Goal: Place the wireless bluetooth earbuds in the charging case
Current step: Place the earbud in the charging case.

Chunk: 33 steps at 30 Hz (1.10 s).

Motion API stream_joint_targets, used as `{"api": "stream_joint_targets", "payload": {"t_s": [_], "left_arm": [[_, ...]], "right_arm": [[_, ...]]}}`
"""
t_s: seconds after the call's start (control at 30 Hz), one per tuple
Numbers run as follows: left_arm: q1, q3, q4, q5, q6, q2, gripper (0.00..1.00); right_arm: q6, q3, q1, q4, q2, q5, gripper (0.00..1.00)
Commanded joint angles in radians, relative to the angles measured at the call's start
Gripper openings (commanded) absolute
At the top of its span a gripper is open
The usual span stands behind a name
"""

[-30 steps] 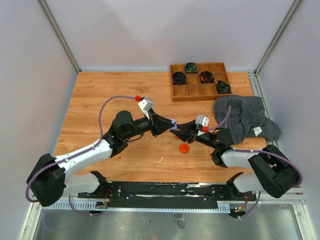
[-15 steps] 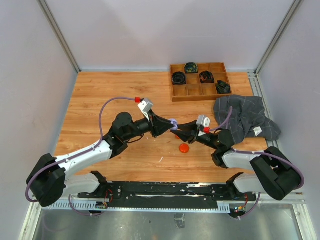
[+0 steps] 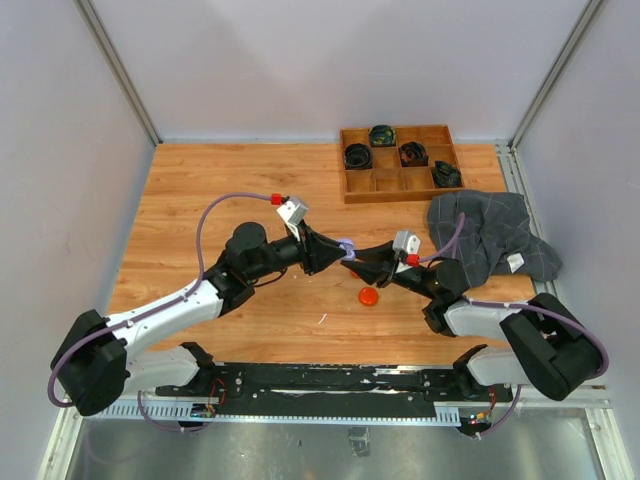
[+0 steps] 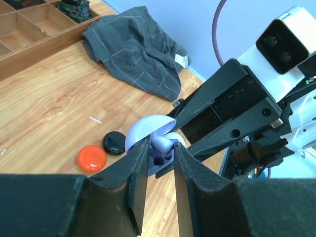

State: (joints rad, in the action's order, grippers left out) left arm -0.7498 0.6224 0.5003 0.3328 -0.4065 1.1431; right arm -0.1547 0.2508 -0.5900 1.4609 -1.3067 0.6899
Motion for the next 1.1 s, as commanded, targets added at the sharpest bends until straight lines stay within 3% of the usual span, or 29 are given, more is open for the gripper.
{"api": "stream_joint_targets", "payload": {"t_s": [0.0, 0.6, 1.07], "left_arm": [[-0.005, 0.045, -0.083, -0.040, 0.041, -0.004, 0.33], [-0.005, 0.198, -0.398, -0.036, 0.004, 0.003, 0.36], [-0.007, 0.280, -0.495, 0.106, 0.001, 0.036, 0.24]], "right_arm": [[0.003, 0.008, -0.022, 0.074, -0.004, 0.050, 0.14], [0.053, 0.002, -0.031, 0.047, -0.039, 0.030, 0.13], [0.090, 0.005, -0.037, -0.003, -0.027, 0.027, 0.12]]}}
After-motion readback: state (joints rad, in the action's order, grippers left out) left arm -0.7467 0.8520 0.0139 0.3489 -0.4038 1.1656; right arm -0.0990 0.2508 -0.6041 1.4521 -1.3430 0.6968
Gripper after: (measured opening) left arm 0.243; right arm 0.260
